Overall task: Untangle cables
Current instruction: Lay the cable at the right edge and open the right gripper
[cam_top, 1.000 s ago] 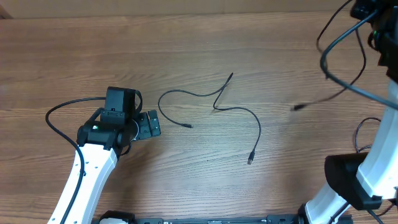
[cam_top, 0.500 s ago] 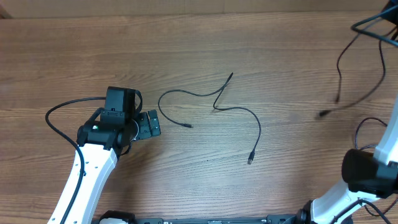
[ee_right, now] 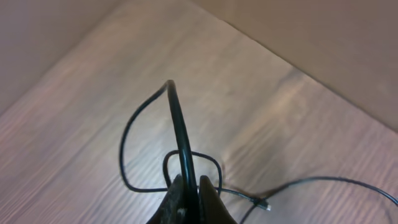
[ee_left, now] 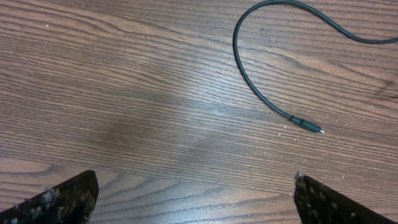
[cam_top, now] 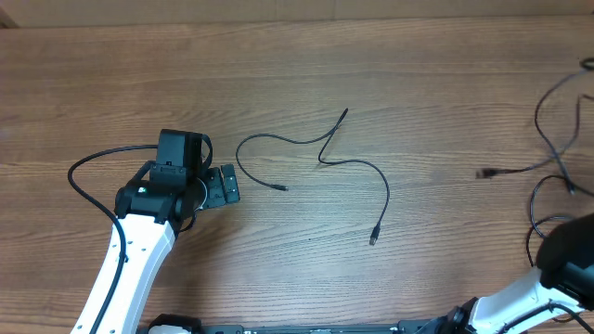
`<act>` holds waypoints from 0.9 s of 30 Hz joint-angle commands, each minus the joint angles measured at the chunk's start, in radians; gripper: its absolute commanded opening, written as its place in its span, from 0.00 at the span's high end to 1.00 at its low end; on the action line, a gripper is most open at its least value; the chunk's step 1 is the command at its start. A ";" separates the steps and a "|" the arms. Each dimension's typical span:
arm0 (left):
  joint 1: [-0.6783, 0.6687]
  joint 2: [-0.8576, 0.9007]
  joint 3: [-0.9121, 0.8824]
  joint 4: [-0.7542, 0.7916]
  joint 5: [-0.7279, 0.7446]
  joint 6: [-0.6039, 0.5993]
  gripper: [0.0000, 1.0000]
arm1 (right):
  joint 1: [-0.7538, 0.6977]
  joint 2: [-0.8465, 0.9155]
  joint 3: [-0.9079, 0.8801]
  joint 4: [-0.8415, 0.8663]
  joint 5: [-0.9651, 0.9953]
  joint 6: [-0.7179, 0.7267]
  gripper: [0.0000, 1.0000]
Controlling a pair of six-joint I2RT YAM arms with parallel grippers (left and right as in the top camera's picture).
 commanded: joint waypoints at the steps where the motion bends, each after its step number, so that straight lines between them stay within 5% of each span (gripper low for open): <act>1: 0.004 0.002 0.019 0.001 0.005 0.026 0.00 | -0.073 -0.008 -0.040 0.023 -0.025 0.061 0.96; 14: 0.004 0.002 0.018 0.001 0.005 0.026 0.00 | -0.220 -0.008 -0.206 0.129 -0.171 0.095 0.91; 16: 0.004 0.002 0.019 0.001 0.005 0.026 0.00 | -0.220 -0.008 -0.227 0.138 -0.171 0.095 0.68; 19: 0.004 0.002 0.018 0.001 0.005 0.026 0.00 | -0.219 -0.008 -0.245 0.134 -0.177 0.095 0.00; 27: 0.004 0.002 0.019 0.001 0.005 0.026 0.00 | -0.218 -0.008 -0.248 0.089 -0.375 0.089 0.00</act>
